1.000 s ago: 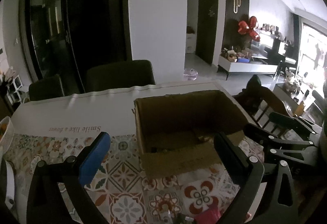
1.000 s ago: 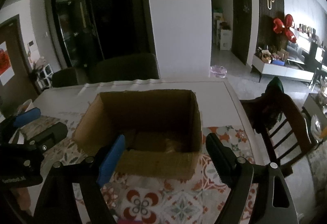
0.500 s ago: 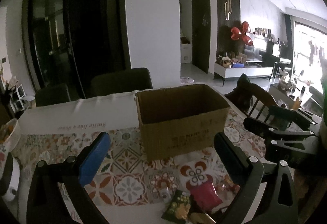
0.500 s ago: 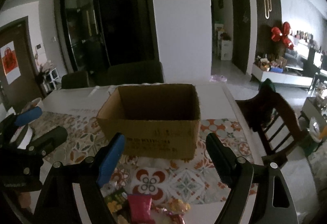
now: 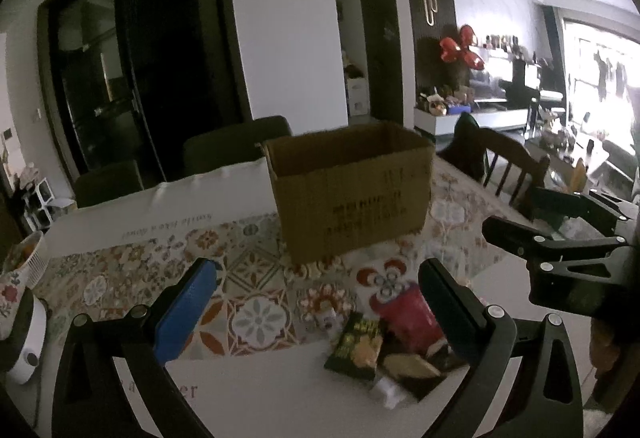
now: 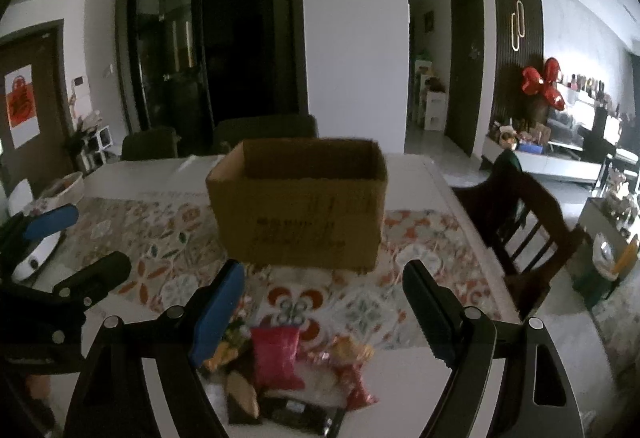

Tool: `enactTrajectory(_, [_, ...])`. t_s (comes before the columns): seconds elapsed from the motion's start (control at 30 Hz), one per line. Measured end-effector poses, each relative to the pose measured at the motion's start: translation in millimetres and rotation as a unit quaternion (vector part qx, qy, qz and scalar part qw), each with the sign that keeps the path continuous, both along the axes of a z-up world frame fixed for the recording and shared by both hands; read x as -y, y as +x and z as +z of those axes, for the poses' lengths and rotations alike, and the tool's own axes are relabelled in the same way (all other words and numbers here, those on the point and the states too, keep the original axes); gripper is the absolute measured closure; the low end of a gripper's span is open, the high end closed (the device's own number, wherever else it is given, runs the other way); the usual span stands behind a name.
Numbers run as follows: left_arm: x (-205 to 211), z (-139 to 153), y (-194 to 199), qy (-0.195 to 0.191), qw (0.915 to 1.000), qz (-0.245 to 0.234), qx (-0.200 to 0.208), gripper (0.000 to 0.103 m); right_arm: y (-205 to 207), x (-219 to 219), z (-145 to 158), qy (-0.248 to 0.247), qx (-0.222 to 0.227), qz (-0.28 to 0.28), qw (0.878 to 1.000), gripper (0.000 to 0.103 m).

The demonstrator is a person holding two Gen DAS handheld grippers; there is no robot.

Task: Organize snacks
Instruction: 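Withdraw both tools from the box back toward the snack pile, then grasp the green cracker pack with the left tool while the right tool grasps the red bag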

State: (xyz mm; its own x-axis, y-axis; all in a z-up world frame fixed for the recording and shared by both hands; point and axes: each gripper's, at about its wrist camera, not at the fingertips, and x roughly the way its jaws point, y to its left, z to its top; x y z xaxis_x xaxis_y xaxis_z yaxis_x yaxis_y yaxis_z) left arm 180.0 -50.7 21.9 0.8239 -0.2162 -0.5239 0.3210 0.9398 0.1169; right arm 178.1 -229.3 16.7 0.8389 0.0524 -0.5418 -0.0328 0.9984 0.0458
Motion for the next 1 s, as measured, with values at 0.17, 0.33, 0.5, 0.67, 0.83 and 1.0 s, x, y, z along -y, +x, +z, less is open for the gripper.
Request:
enactTrajectory(0.17, [-4.4, -23.5, -10.6, 0.011, 0.9998, -0.013, -0.007, 0.000, -10.2, -8.2, -23.6, 0.008, -0.022, 0.013, 1.000, 0.021])
enactTrajectory(0.33, [-5.4, -45.8, -14.7, 0.019, 0.9991, -0.030, -0.021, 0.000, -13.0, -17.6, -47.1, 0.004, -0.041, 0.028, 0.999, 0.021])
enactTrajectory(0.5, [-5.8, -66.0, -15.8, 0.032, 0.9985, -0.039, -0.022, 0.000, -10.8, -24.6, -68.1, 0.005, -0.061, 0.040, 0.997, 0.021])
enactTrajectory(0.67, [-3.5, -86.1, -8.1, 0.037, 0.9969, -0.051, -0.048, 0.001, -6.0, -31.6, -80.9, -0.009, -0.066, 0.045, 0.997, 0.022])
enactTrajectory(0.83, [-4.2, -100.3, 2.0, 0.034, 0.9960, -0.054, -0.062, 0.006, 2.9, -37.7, -89.8, -0.021, -0.071, 0.054, 0.996, 0.022])
enactTrajectory(1.0, [2.1, -109.8, 11.9, 0.045, 0.9945, -0.065, -0.069, 0.008, 10.9, -40.4, -98.1, -0.024, -0.080, 0.057, 0.995, 0.022])
